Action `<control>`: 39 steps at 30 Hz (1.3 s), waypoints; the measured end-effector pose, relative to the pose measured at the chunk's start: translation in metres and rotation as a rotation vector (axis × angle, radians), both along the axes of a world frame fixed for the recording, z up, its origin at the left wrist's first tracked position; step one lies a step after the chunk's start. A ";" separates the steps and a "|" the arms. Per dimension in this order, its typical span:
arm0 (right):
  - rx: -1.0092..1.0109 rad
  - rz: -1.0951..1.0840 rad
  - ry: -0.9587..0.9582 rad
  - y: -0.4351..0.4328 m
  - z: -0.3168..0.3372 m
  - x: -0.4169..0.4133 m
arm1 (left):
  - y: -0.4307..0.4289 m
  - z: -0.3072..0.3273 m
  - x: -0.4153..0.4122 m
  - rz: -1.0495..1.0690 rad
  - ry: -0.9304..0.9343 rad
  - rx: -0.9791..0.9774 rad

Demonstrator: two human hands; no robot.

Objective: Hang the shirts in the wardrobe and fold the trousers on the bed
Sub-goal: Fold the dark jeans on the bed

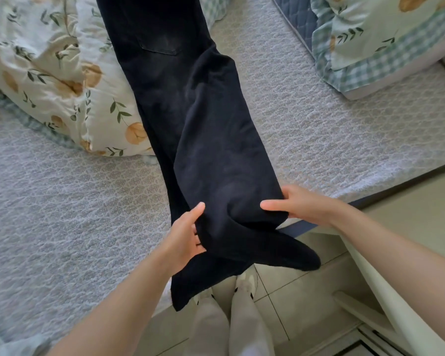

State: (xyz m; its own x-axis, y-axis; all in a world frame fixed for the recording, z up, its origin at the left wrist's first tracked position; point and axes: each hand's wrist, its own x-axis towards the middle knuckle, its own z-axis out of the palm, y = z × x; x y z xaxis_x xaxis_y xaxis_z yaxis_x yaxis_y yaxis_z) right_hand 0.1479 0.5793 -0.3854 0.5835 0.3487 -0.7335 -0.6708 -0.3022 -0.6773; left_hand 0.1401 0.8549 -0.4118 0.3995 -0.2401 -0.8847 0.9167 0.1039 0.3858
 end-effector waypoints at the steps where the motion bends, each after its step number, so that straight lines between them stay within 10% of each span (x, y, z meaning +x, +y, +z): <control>1: 0.000 0.054 0.009 0.004 -0.001 -0.005 | 0.001 0.000 -0.003 -0.086 -0.012 0.017; 7: 0.012 0.031 0.128 0.015 -0.010 -0.037 | 0.009 0.005 -0.018 -0.459 -0.104 0.286; 18: 0.130 -0.183 0.276 0.030 -0.016 -0.096 | 0.061 0.013 -0.049 -0.466 -0.161 0.287; 29: -0.125 -0.448 0.164 0.021 -0.049 -0.121 | 0.060 -0.022 -0.069 -0.569 0.000 0.277; 33: -0.313 -0.308 0.182 0.022 -0.064 -0.128 | 0.074 -0.031 -0.070 -0.492 0.069 0.364; 39: -0.656 -0.098 0.036 0.028 -0.087 -0.136 | 0.077 -0.054 -0.088 -0.913 -0.111 0.660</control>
State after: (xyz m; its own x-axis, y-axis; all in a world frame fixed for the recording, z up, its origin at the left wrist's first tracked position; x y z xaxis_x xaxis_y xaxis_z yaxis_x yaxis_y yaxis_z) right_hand 0.0120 0.6070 -0.4721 0.5606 -0.2302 -0.7955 -0.7351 -0.5806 -0.3500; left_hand 0.0525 0.9315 -0.4661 0.3986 0.0188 -0.9169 0.5025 -0.8408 0.2012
